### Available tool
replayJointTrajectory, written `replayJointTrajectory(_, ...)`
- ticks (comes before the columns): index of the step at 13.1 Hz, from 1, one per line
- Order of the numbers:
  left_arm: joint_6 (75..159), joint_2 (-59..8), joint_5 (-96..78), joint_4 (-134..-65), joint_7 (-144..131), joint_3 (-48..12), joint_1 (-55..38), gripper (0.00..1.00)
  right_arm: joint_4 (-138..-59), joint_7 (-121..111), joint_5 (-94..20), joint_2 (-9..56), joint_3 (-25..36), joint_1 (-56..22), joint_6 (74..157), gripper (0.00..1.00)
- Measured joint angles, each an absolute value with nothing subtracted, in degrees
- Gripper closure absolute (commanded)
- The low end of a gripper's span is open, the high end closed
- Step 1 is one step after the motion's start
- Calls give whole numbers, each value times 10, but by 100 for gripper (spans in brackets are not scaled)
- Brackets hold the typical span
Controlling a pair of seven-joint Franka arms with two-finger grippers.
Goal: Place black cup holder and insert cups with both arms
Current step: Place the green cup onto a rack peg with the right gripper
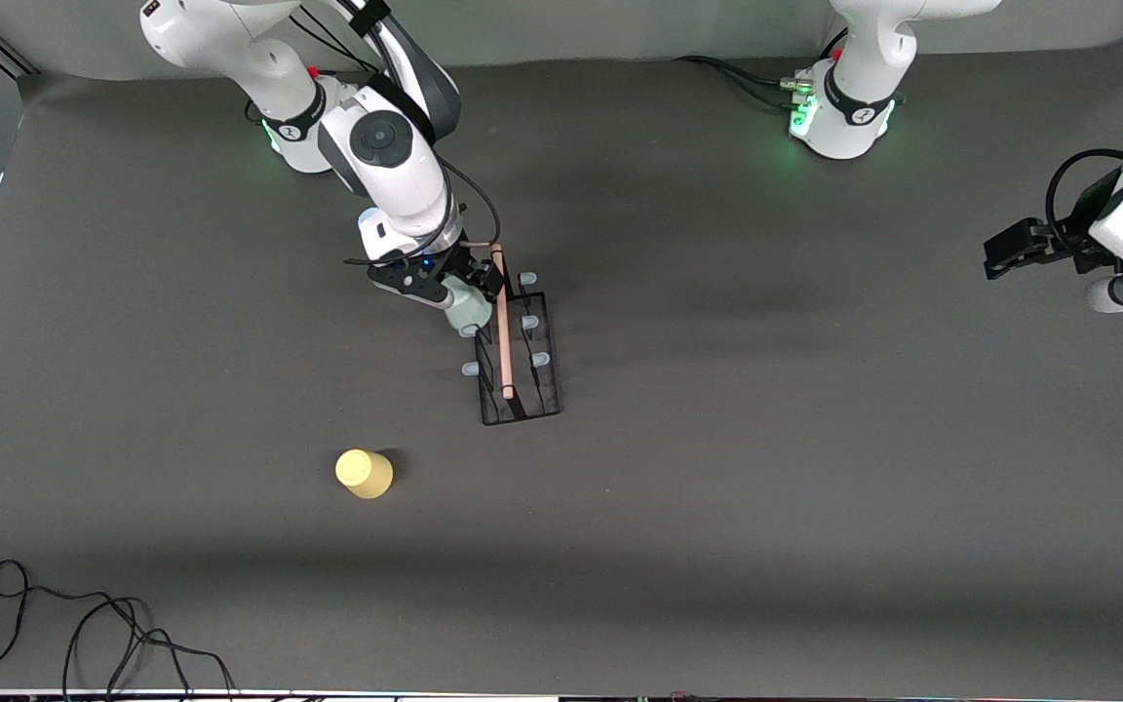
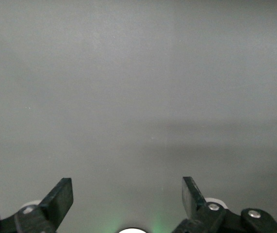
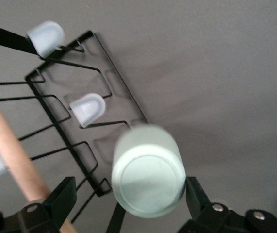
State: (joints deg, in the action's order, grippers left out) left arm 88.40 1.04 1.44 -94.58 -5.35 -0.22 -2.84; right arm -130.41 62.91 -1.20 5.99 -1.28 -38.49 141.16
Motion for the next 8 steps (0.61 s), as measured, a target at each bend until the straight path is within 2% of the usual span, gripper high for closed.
replayJointTrajectory(2,884,9,14,-946,-54,-2,-28,0,-1280,604,-11,49,0,-385,1370,0)
replayJointTrajectory(5,884,8,14,-946,-54,-2,-28,0,-1207,500,-11,39,62,-383,1269,0)
replayJointTrajectory(8,884,8,14,-946,-54,-2,-29,0,-1182,361,-11,52,140,-380,1261,0)
